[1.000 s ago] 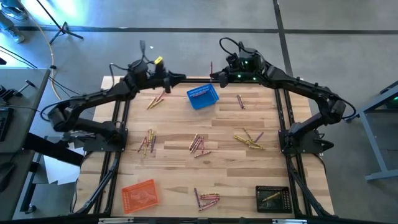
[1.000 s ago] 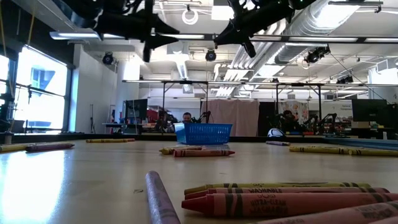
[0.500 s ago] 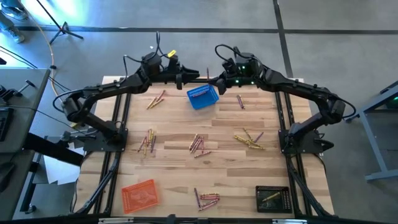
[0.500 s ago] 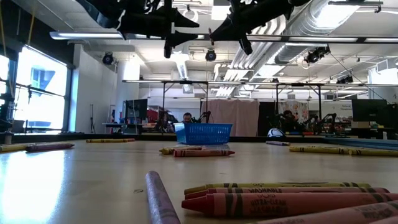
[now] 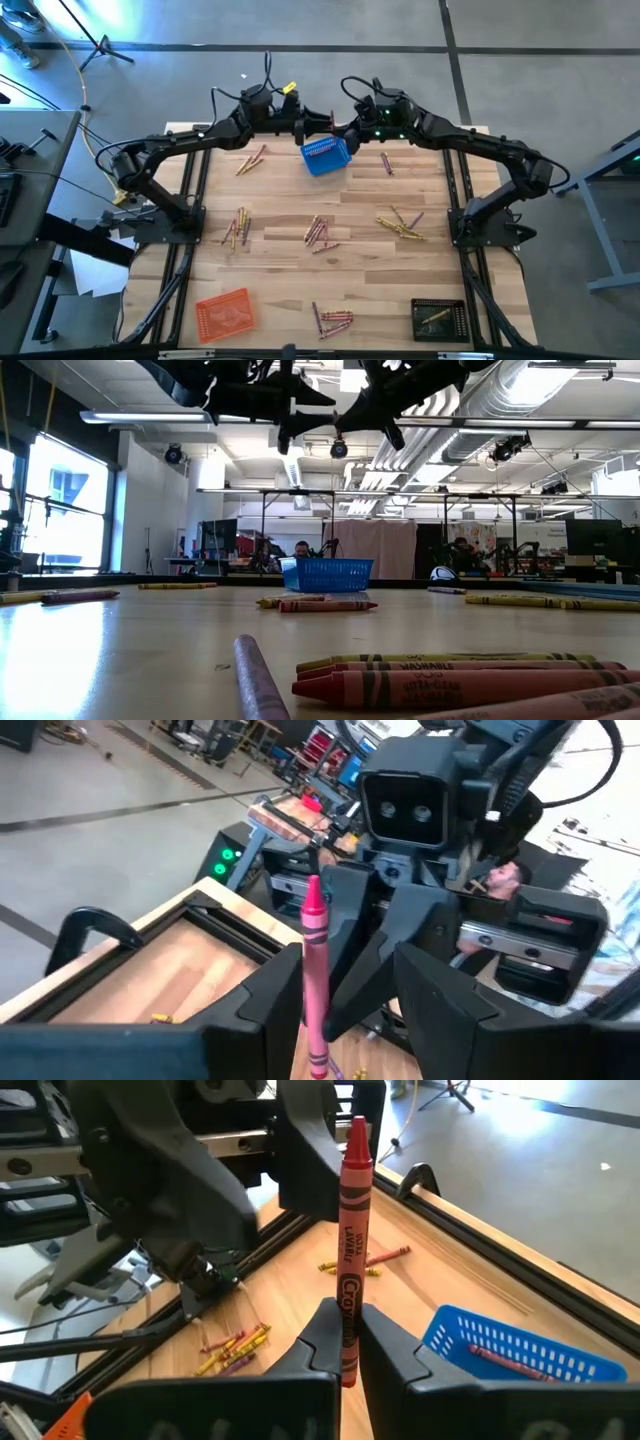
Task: Sort crayons
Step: Put the red crayon into the blue bin
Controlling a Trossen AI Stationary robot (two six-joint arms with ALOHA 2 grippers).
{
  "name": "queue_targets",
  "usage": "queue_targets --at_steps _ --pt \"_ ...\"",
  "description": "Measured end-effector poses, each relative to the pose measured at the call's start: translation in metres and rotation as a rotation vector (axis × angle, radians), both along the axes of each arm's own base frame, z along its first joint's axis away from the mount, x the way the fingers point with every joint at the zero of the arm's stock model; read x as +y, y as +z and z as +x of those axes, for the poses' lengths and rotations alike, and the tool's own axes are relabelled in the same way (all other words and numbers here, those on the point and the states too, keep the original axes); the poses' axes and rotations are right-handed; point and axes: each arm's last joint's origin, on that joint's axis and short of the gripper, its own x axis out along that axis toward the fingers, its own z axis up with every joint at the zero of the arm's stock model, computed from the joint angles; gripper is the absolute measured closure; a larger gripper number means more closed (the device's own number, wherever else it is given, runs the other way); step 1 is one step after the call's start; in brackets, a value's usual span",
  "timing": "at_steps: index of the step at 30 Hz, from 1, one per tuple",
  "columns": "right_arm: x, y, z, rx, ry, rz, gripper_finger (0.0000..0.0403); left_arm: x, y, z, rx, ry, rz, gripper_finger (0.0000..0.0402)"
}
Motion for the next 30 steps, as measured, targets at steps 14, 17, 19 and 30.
queue_targets --at_steps 14,17,19,30 --pt "0.002 0.003 0.002 -0.027 0.007 -0.01 0.0398 -0.006 0.0 0.004 0.001 0.017 0.002 0.0254" --pt "0.003 0.004 0.003 -0.043 0.009 -0.018 0.0398 -0.01 0.0 0.007 0.002 0.021 0.008 0.0254" --pt "0.003 0.005 0.004 -0.049 0.012 -0.023 0.0398 -0.013 0.0 0.008 0.007 0.032 0.043 0.0254" --pt "0.005 0.005 0.005 -0.046 0.016 -0.024 0.0394 -0.013 0.0 0.009 0.021 0.083 0.121 0.0348"
